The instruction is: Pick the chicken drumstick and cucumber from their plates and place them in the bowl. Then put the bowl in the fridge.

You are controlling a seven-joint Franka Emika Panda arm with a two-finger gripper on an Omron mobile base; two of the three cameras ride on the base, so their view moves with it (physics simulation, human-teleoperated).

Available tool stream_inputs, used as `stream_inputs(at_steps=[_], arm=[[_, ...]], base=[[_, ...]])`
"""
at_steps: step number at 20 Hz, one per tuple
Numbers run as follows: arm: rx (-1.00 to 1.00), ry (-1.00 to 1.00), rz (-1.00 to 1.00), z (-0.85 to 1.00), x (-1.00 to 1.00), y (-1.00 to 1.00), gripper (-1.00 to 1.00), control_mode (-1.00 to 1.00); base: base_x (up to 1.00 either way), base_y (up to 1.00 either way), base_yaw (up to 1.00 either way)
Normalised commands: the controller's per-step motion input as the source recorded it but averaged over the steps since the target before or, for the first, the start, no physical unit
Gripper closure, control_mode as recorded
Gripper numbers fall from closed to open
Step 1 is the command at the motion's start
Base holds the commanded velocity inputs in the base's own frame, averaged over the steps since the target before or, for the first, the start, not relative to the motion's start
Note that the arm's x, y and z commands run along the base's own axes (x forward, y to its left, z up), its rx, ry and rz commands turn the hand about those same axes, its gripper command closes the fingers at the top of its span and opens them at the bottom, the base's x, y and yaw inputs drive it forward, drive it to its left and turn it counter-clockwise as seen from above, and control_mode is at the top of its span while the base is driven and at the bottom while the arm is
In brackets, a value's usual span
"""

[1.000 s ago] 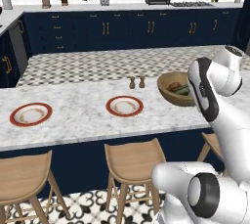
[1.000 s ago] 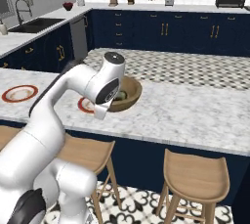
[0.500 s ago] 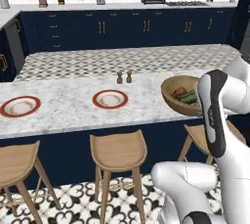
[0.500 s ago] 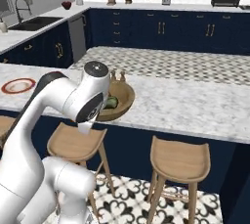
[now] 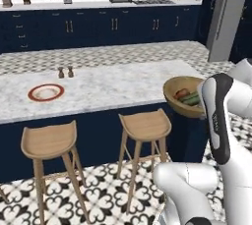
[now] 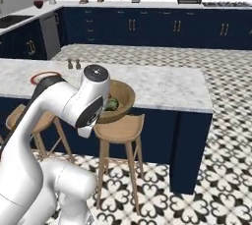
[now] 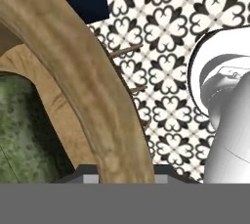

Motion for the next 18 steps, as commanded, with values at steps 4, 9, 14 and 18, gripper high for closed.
stream_inputs(at_steps=[4,9,14,18], arm=[[0.00,0.00,0.00,0.00,0.00,0.00,1.00,1.00],[0.00,0.00,0.00,0.00,0.00,0.00,1.00,1.00],[0.00,0.00,0.00,0.00,0.00,0.00,1.00,1.00],[0.00,0.00,0.00,0.00,0.00,0.00,1.00,1.00]], base=[[0.05,-1.00,-0.30],[0.20,-1.00,-0.19],[0.36,-1.00,-0.16],[0.89,-1.00,-0.07]])
